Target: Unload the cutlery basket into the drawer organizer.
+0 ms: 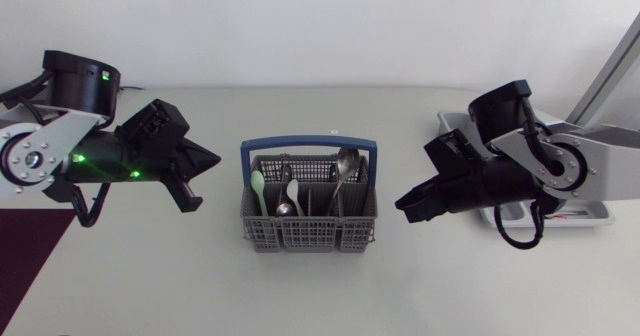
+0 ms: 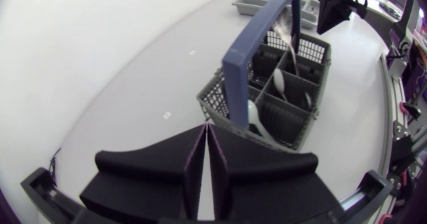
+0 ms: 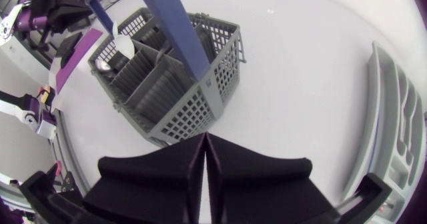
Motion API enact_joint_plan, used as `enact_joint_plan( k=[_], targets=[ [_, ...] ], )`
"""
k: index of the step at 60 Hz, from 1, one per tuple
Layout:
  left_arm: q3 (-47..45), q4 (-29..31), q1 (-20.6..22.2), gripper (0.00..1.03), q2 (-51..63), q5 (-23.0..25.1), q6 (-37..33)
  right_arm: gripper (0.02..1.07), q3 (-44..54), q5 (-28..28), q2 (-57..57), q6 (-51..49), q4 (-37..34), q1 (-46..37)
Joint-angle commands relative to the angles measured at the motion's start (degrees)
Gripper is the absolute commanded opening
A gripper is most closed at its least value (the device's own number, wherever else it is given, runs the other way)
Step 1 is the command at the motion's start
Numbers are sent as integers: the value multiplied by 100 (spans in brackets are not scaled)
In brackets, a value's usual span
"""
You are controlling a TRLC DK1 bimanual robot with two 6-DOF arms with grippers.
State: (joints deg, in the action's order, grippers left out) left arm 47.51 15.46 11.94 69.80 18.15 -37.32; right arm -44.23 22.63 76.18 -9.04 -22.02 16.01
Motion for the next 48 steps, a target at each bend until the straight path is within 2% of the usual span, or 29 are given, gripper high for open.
enact_joint_plan(
  k=[1, 9, 15, 21, 28, 34, 48],
  targets=[
    [-57, 299, 212, 17, -133, 57, 357, 14, 186, -4, -68, -10, 49, -19],
    [119, 695, 519, 20, -177, 57, 709, 21, 213, -13, -156, 7, 22, -19],
    [382, 1046, 739, 20, -107, 57, 999, 34, 186, -48, -253, 34, -13, -19],
    [690, 1477, 1003, 31, 34, 66, 1245, 40, 142, -84, -341, 51, -83, 16],
    [962, 1706, 1231, 33, 253, 57, 1561, 40, 125, -101, -376, 113, -118, 69],
    [1156, 1837, 1416, 39, 587, 66, 1746, 40, 125, -136, -402, 139, -127, 122],
    [1419, 1881, 1574, 39, 1132, -57, 1992, 42, 142, -163, -534, 130, -206, 139]
  ],
)
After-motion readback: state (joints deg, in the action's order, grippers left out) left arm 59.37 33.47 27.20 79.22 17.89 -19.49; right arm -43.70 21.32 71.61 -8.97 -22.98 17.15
